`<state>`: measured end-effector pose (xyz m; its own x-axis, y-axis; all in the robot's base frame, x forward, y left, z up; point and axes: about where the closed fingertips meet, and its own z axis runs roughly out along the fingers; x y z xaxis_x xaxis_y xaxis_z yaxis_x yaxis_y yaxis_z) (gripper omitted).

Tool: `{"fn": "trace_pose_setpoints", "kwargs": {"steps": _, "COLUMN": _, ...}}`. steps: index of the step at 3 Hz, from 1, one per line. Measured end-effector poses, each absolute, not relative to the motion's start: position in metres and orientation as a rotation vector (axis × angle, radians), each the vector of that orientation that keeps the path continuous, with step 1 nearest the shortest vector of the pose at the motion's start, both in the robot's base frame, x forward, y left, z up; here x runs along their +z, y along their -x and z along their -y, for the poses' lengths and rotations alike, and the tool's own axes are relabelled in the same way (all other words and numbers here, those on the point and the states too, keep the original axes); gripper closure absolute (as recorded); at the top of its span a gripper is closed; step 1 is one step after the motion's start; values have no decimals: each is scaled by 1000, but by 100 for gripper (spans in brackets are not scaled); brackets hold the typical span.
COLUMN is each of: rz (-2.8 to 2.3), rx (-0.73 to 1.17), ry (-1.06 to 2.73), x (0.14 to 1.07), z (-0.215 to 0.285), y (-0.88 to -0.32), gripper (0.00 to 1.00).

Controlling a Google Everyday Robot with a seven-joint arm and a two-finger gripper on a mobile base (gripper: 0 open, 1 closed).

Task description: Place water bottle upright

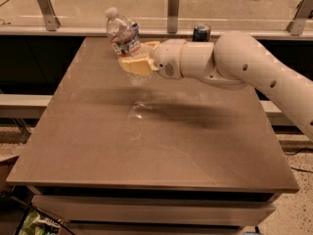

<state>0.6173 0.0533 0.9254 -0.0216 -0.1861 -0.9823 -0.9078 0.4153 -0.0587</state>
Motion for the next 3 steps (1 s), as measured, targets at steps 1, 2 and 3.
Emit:
{"fn": "trace_pose_setpoints", "kwargs": {"steps": 1, "rz": -1493, "rx": 840, "ry": 999, "x": 914, "z": -59, "y": -623, "gripper": 100}}
{"fn": "trace_pose_setpoints", "kwargs": {"steps": 2, "rz": -1473, "rx": 896, "ry": 980, "x": 902, "z": -64, "y": -623, "gripper": 100}}
{"fn": "trace_pose_setpoints", "kwargs": {"steps": 3, "rz": -1447, "rx": 932, "ry": 969, "x": 892, "z": -72, "y": -612, "gripper": 100}}
